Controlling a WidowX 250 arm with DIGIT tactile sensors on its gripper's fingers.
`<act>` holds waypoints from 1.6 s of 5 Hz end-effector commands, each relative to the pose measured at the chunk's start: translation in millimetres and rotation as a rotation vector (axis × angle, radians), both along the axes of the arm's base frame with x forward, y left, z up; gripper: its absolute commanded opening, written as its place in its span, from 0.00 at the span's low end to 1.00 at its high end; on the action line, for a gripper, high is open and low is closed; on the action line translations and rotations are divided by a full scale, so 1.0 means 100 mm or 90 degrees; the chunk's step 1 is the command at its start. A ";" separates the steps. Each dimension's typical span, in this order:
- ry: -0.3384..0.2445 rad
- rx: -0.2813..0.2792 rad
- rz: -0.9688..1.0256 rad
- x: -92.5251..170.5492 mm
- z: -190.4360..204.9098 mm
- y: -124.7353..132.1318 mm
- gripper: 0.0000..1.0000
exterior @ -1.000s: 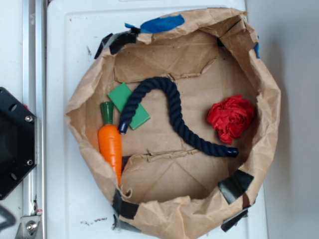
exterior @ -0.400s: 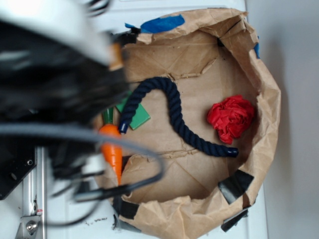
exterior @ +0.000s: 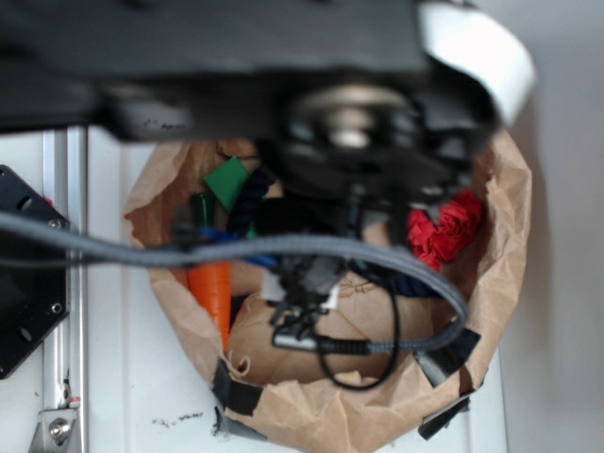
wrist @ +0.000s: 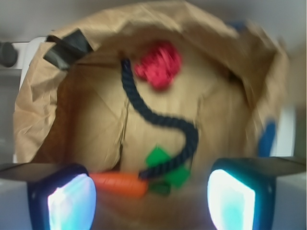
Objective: Grab the blue rope.
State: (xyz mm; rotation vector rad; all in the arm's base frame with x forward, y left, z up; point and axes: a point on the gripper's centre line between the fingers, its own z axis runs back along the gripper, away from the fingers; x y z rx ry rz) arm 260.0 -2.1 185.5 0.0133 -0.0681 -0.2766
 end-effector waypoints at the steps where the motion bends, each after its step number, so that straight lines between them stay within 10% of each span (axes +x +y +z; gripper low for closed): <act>1: -0.029 -0.019 -0.169 0.04 -0.16 -0.57 1.00; 8: 0.003 0.017 -0.240 -0.06 -0.82 -0.55 1.00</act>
